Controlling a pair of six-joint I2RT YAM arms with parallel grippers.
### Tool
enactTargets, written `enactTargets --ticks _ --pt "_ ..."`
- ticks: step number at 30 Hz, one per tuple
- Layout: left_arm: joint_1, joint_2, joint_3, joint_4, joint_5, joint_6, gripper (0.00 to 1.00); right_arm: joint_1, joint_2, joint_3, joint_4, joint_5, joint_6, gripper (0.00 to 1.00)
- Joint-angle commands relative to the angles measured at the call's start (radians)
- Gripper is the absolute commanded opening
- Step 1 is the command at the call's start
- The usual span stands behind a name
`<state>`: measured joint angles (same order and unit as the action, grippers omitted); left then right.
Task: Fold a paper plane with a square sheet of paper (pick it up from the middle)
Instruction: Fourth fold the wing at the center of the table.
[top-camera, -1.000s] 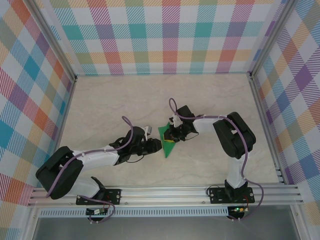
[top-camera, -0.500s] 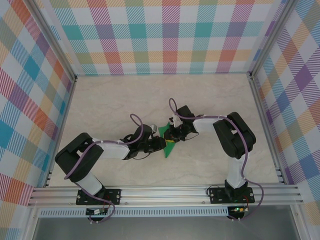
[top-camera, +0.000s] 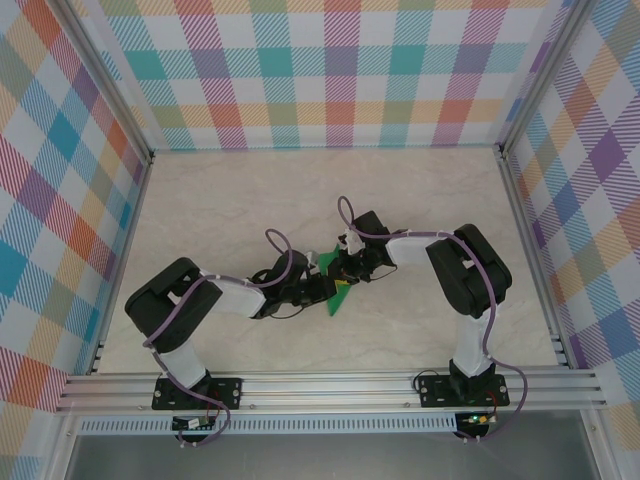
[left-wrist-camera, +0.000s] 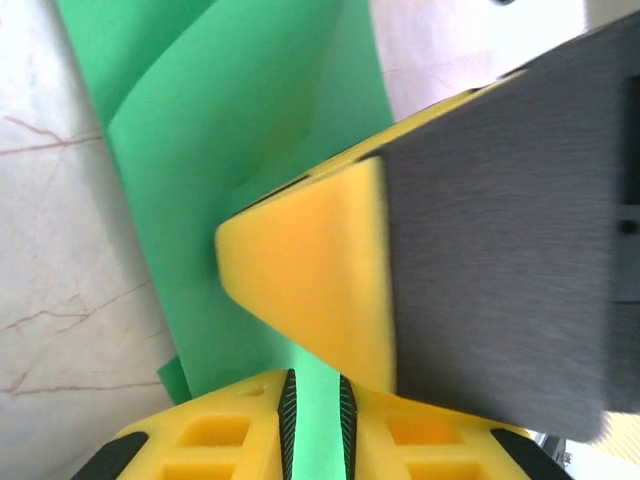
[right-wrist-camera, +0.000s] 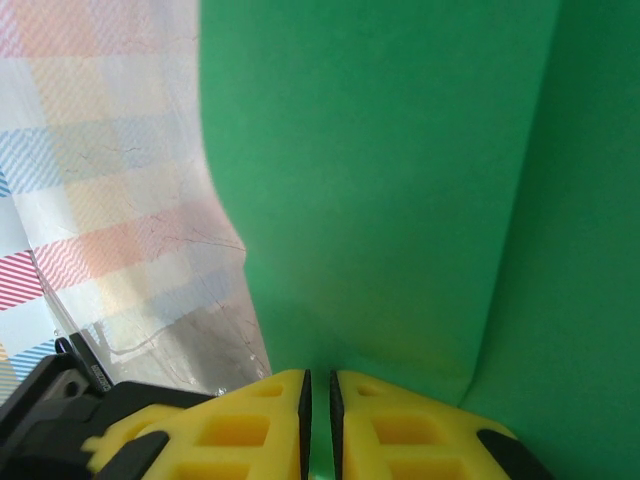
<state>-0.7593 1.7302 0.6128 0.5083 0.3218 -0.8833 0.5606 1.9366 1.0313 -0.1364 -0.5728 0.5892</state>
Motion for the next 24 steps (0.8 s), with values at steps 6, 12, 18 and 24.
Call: enactTargets --ticks 6,12,18,24 --pt "-0.047 0.085 -0.031 0.115 0.091 -0.074 0.20 0.004 0.003 -0.034 -0.058 0.065 -0.020 0.16" --pt "-0.053 0.032 -0.065 0.114 0.062 -0.080 0.21 0.004 0.002 -0.036 -0.058 0.069 -0.020 0.16" --pt "-0.082 -0.026 -0.038 0.066 0.063 -0.049 0.23 0.004 0.001 -0.036 -0.058 0.067 -0.019 0.16" --pt "-0.108 -0.037 -0.016 -0.007 0.028 -0.038 0.23 0.003 -0.003 -0.036 -0.061 0.068 -0.018 0.16"
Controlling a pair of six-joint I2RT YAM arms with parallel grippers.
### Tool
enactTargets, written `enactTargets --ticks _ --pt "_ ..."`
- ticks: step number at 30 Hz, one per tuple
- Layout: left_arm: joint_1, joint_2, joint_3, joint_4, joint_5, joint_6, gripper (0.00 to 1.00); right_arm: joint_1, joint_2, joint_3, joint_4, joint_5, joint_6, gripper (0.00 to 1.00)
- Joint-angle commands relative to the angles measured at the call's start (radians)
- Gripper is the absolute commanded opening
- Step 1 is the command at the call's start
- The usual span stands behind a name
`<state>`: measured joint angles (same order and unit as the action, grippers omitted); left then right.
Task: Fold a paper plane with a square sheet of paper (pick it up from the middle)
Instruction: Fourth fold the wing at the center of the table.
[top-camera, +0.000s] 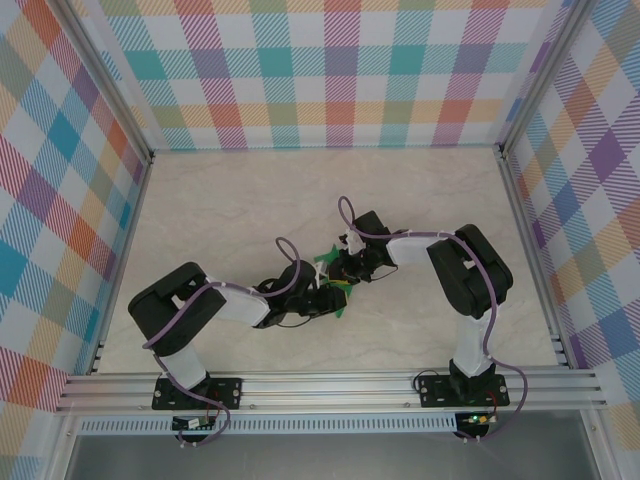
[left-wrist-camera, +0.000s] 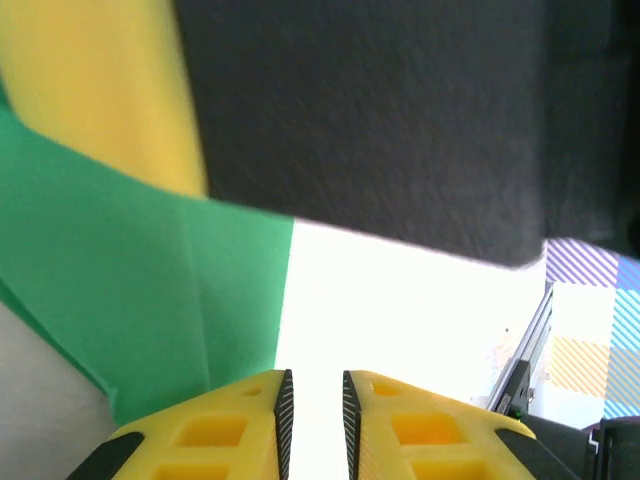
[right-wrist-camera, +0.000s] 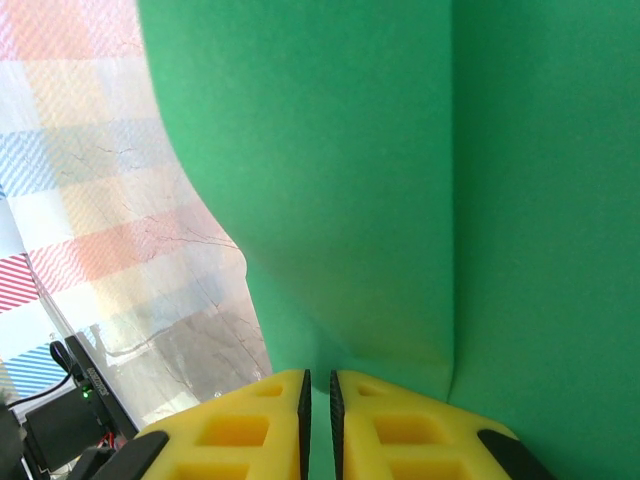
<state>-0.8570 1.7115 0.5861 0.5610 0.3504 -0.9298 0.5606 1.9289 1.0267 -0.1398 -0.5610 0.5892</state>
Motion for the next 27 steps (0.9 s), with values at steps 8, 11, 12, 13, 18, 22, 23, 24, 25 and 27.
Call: enactTargets --ticks 8,11,12,13,18,22,23,24,25,27 --pt "-0.030 0.019 0.008 -0.040 -0.010 -0.017 0.22 0.004 0.004 -0.031 -0.058 0.058 -0.017 0.16" --pt "-0.042 0.045 0.005 -0.018 0.010 -0.027 0.22 0.004 0.008 -0.031 -0.060 0.059 -0.019 0.16" --pt "-0.047 0.049 0.001 -0.014 0.013 -0.027 0.22 0.004 0.008 -0.031 -0.060 0.061 -0.019 0.16" --pt "-0.051 0.052 -0.001 -0.014 0.017 -0.026 0.22 0.004 0.008 -0.033 -0.060 0.063 -0.019 0.16" --pt "-0.059 0.064 0.011 -0.063 0.039 -0.005 0.21 0.004 0.008 -0.036 -0.062 0.067 -0.017 0.17" --pt "-0.065 0.049 0.006 -0.047 0.045 -0.015 0.21 0.004 0.007 -0.034 -0.067 0.071 -0.017 0.16" --pt "-0.066 0.035 0.006 -0.053 0.044 -0.010 0.21 0.004 0.005 -0.035 -0.067 0.072 -0.017 0.17" --pt "-0.068 0.019 0.006 -0.062 0.042 -0.005 0.21 0.004 0.005 -0.034 -0.067 0.072 -0.017 0.17" --pt "-0.068 0.002 0.008 -0.071 0.036 -0.001 0.21 0.005 0.004 -0.034 -0.069 0.072 -0.019 0.17" --pt "-0.070 -0.029 0.014 -0.090 0.030 0.011 0.21 0.004 0.004 -0.034 -0.071 0.073 -0.021 0.17"
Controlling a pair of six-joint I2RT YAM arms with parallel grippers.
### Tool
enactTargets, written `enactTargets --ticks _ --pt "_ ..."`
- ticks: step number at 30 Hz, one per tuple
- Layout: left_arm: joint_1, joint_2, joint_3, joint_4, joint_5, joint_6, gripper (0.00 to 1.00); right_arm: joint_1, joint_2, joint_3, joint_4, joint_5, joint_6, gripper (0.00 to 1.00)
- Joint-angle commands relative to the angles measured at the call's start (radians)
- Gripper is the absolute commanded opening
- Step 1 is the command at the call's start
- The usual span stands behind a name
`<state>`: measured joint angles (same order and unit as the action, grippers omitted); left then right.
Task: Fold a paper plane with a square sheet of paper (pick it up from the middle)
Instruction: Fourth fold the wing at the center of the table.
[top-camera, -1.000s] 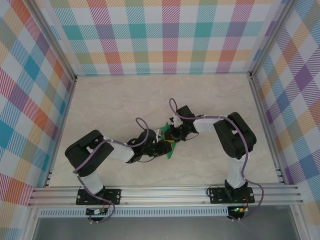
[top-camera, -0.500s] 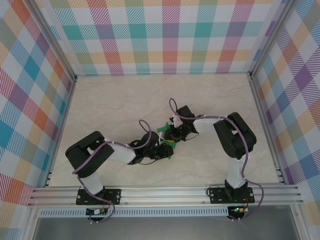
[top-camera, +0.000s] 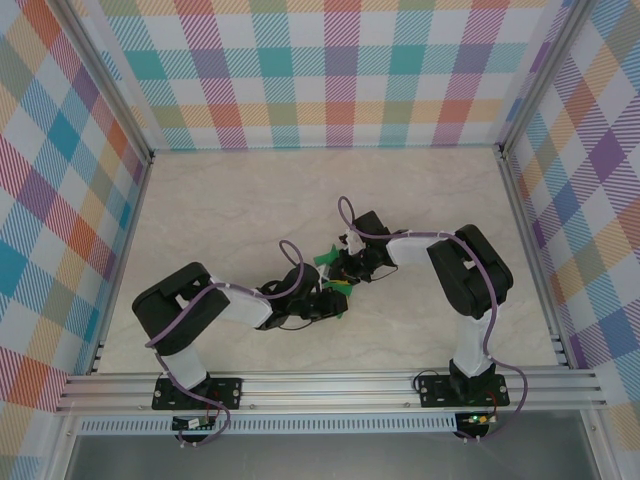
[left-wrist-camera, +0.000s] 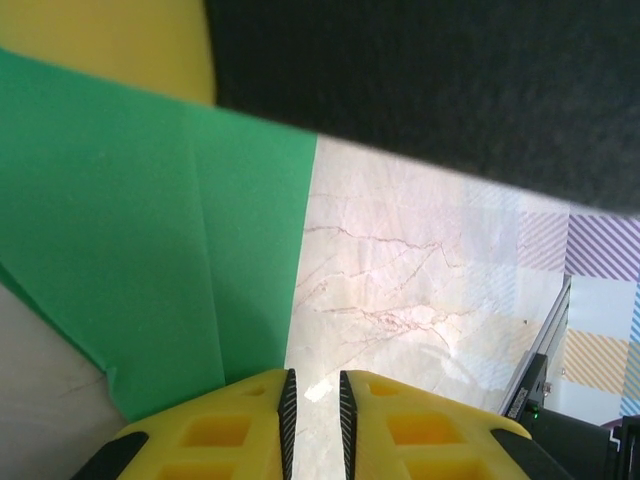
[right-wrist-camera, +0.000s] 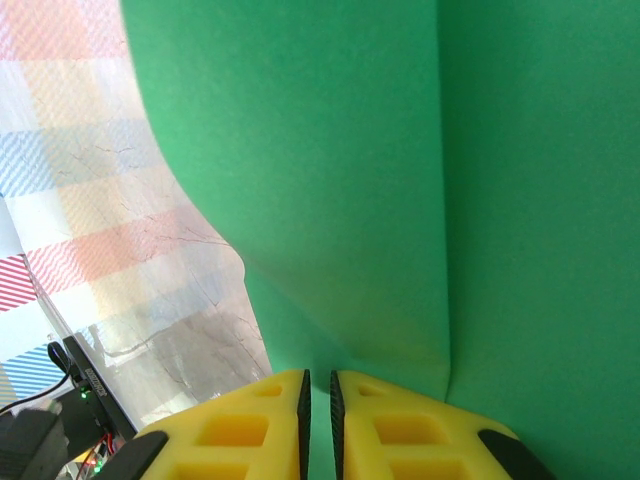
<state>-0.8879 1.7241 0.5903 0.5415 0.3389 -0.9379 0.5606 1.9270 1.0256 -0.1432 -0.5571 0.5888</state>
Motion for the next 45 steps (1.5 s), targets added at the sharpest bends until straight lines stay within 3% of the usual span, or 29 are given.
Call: enactTargets --ticks 1,6,16,20,23,28,31,34,45 --pt "-0.039 -0.056 0.016 -0.093 0.036 0.029 0.21 0.004 0.004 -0.033 -0.068 0.069 -0.020 0.17" --pt "-0.042 -0.069 0.032 -0.159 0.017 0.050 0.21 0.004 0.004 -0.035 -0.063 0.069 -0.018 0.17" --pt "-0.049 0.034 0.016 -0.110 0.027 0.007 0.21 0.004 0.009 -0.041 -0.059 0.070 -0.016 0.17" --pt "-0.051 -0.025 0.009 -0.082 0.047 0.012 0.21 0.004 0.006 -0.044 -0.058 0.072 -0.017 0.17" --pt "-0.050 -0.180 -0.001 -0.197 -0.044 0.055 0.21 0.004 0.001 -0.045 -0.061 0.078 -0.013 0.17" --pt "0.004 -0.478 0.000 -0.517 -0.326 0.095 0.23 0.004 -0.017 -0.061 -0.042 0.089 0.004 0.17" --pt "0.093 -0.519 0.009 -0.585 -0.346 0.093 0.25 0.004 -0.020 -0.062 -0.036 0.085 0.009 0.17" --pt "0.158 -0.457 0.033 -0.537 -0.282 0.103 0.24 0.004 -0.019 -0.062 -0.027 0.078 0.012 0.16" --pt "0.232 -0.063 0.237 -0.378 -0.168 0.064 0.14 0.004 -0.022 -0.067 -0.021 0.073 0.011 0.15"
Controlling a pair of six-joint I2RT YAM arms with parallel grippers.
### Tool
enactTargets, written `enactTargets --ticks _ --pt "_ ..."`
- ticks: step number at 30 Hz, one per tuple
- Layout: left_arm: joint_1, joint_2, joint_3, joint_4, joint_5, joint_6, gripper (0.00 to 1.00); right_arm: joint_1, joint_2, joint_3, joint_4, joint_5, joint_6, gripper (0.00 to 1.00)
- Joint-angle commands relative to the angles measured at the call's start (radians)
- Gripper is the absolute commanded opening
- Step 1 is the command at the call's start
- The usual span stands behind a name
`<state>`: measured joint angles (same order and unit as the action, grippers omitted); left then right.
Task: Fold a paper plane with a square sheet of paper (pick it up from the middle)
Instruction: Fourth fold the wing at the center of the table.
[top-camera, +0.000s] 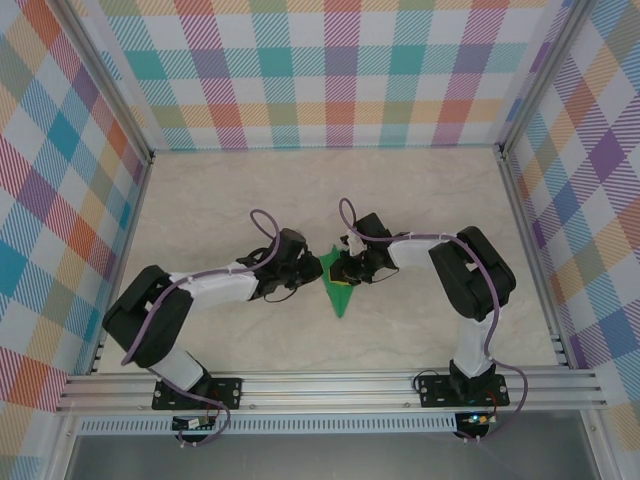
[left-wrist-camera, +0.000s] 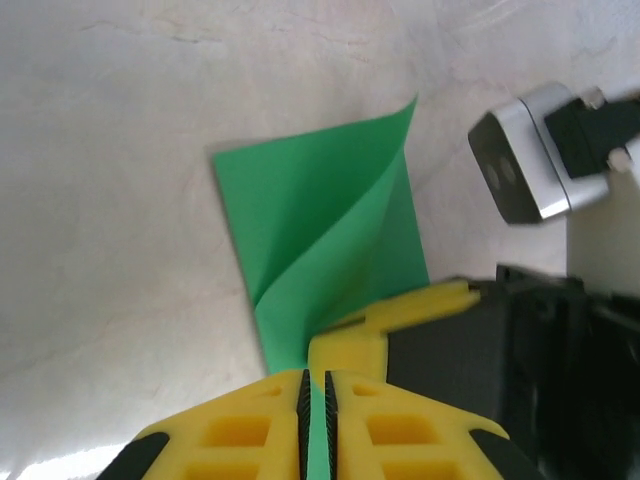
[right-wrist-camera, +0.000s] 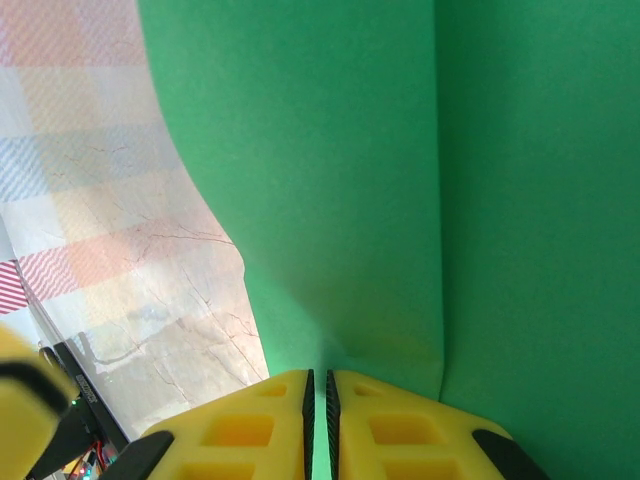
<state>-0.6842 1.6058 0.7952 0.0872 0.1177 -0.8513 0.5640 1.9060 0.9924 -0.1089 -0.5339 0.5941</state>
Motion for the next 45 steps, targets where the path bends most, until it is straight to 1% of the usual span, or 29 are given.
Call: enactTargets --ticks 1,7,14,16,24,28,31,34,37,39,41,45 --pt "0.032 0.080 0.039 0.101 0.069 -0.030 0.14 0.000 -0.001 -0.034 -0.055 0.049 0.006 0.15" --pt "0.038 0.204 0.128 0.085 0.089 -0.035 0.12 0.000 -0.004 -0.035 -0.051 0.048 0.004 0.15" --pt "0.038 0.285 0.174 0.022 0.080 -0.022 0.12 0.000 -0.022 -0.038 -0.040 0.036 0.005 0.15" --pt "0.039 0.304 0.179 0.010 0.089 -0.020 0.10 0.000 -0.032 -0.040 -0.035 0.028 0.004 0.15" --pt "0.038 0.327 0.167 -0.039 0.065 -0.005 0.08 0.000 -0.114 -0.038 -0.047 0.001 0.007 0.16" --pt "0.038 0.334 0.162 -0.030 0.072 -0.002 0.08 0.000 -0.157 -0.051 -0.049 -0.050 0.004 0.18" --pt "0.038 0.336 0.163 -0.027 0.081 0.002 0.08 0.004 -0.153 -0.074 -0.010 -0.105 0.022 0.18" --pt "0.038 0.339 0.168 -0.029 0.087 0.005 0.08 0.005 -0.133 -0.096 -0.005 -0.101 0.020 0.19" --pt "0.038 0.344 0.170 -0.022 0.095 0.005 0.08 0.006 -0.098 -0.117 0.019 -0.124 0.017 0.19" --pt "0.038 0.347 0.171 -0.022 0.098 0.005 0.08 0.010 -0.080 -0.123 0.001 -0.106 0.007 0.19" --pt "0.038 0.349 0.173 -0.021 0.101 0.005 0.08 0.010 -0.070 -0.126 -0.035 -0.058 -0.008 0.18" --pt "0.038 0.355 0.179 -0.022 0.106 0.007 0.08 0.010 -0.090 -0.122 -0.100 0.017 -0.027 0.18"
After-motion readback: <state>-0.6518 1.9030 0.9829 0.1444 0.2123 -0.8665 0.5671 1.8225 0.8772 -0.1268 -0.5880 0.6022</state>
